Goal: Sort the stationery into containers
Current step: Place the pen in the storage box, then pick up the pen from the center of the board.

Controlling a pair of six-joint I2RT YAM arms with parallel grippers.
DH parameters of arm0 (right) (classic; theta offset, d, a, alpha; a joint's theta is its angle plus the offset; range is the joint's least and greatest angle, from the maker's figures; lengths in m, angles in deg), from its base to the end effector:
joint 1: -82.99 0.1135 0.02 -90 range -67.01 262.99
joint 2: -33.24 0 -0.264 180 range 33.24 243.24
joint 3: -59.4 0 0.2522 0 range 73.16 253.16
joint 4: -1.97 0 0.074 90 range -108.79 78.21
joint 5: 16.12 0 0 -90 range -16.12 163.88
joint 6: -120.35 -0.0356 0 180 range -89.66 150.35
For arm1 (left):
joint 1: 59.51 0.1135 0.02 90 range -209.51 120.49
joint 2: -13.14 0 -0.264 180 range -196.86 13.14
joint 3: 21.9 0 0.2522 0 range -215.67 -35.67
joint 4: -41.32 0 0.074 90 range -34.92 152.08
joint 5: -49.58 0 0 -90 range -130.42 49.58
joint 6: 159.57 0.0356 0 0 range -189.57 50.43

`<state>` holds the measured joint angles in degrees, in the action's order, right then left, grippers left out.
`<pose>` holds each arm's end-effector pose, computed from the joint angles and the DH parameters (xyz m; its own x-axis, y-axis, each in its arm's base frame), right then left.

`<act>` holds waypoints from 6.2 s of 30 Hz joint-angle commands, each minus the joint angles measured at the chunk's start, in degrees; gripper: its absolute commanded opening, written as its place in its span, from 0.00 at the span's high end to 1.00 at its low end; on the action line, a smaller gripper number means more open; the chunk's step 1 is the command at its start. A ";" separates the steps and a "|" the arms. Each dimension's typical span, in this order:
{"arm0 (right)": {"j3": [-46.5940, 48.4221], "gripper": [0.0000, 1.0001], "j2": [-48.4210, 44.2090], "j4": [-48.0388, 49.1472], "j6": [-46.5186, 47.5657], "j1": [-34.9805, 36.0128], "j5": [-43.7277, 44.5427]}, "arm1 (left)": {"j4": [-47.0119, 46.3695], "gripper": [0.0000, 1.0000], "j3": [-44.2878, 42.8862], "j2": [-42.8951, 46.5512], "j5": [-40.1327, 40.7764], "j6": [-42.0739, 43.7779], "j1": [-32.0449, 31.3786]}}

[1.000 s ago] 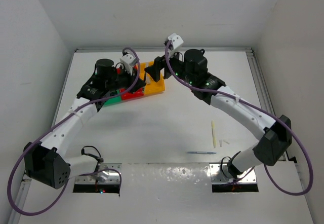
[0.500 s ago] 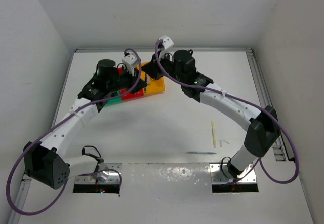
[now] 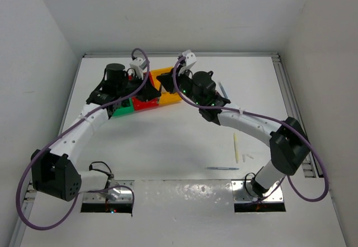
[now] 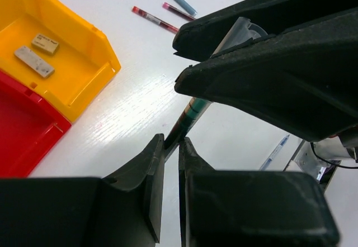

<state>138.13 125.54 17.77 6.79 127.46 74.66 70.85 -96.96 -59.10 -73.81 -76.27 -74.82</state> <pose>0.2753 0.2695 0.3224 -0.2507 0.3140 -0.9157 -0.6443 0.6519 0.3999 0.2688 -0.0939 0.3307 -0.5116 0.0391 -0.8583 0.6393 0.6847 -0.3499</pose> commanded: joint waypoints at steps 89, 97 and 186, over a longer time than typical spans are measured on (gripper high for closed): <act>58.96 0.89 56.15 -31.67 -0.44 1.67 10.38 | 1.63 0.00 11.55 14.86 42.00 -0.77 13.90; 58.69 0.76 56.51 -30.53 -0.62 1.68 11.79 | 0.67 0.00 11.46 14.86 42.97 -0.42 13.99; -29.90 0.66 -49.40 -74.91 -17.58 -48.77 8.98 | 4.62 0.38 -20.97 -46.49 25.03 23.49 -57.20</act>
<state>108.80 76.69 -57.39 -11.24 79.03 84.14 77.76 -117.84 -105.70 -49.13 -52.70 -131.28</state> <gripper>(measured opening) 0.339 0.620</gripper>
